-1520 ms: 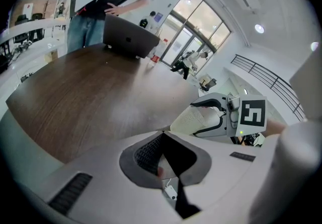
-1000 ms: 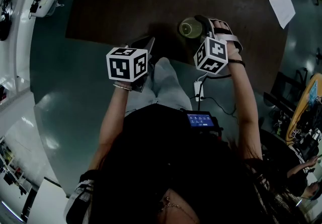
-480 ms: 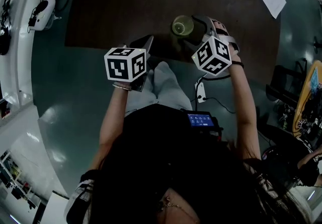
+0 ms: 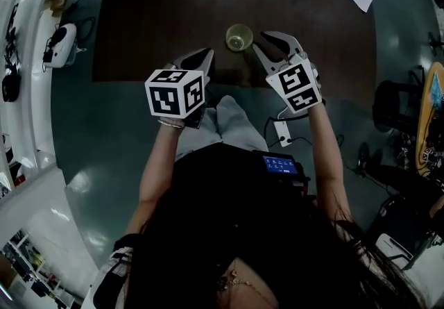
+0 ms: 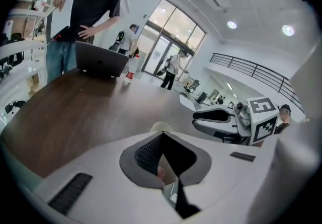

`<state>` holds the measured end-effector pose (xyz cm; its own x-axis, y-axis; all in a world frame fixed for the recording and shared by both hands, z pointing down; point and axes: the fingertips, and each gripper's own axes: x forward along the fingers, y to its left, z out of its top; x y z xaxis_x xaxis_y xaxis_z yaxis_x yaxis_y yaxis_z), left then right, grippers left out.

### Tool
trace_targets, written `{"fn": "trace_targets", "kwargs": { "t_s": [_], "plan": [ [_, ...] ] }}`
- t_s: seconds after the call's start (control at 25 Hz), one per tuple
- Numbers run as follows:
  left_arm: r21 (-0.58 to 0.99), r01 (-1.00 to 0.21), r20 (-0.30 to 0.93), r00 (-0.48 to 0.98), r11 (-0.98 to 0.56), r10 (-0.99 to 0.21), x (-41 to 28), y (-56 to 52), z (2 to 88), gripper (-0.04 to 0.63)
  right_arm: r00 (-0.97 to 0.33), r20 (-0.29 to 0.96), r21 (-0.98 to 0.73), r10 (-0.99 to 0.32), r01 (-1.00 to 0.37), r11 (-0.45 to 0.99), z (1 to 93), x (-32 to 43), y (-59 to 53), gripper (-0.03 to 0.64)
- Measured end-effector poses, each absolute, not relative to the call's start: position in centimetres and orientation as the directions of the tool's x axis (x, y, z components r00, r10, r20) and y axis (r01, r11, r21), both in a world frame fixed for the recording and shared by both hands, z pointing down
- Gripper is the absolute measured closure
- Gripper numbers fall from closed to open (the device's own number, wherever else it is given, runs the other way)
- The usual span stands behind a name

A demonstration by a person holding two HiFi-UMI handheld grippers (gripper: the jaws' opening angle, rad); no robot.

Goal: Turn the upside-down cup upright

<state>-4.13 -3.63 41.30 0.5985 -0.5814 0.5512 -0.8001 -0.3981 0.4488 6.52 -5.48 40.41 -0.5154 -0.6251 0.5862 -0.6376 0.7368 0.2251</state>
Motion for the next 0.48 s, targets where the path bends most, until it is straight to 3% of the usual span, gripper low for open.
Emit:
{"fn": "trace_targets", "kwargs": {
  "t_s": [0.12, 0.48],
  "plan": [
    [0.432, -0.795, 0.528, 0.605, -0.425, -0.596, -3.3, -3.4, 39.8, 0.594, -0.521, 0.514, 0.14, -0.682, -0.733, 0.666, 39.0, 7.3, -4.8, 0.562],
    [0.408, -0.783, 0.466, 0.621, -0.47, -0.63, -2.6, -1.9, 37.1, 0.594, -0.499, 0.391, -0.077, -0.773, -0.855, 0.513, 37.0, 8.6, -2.3, 0.577]
  ]
}}
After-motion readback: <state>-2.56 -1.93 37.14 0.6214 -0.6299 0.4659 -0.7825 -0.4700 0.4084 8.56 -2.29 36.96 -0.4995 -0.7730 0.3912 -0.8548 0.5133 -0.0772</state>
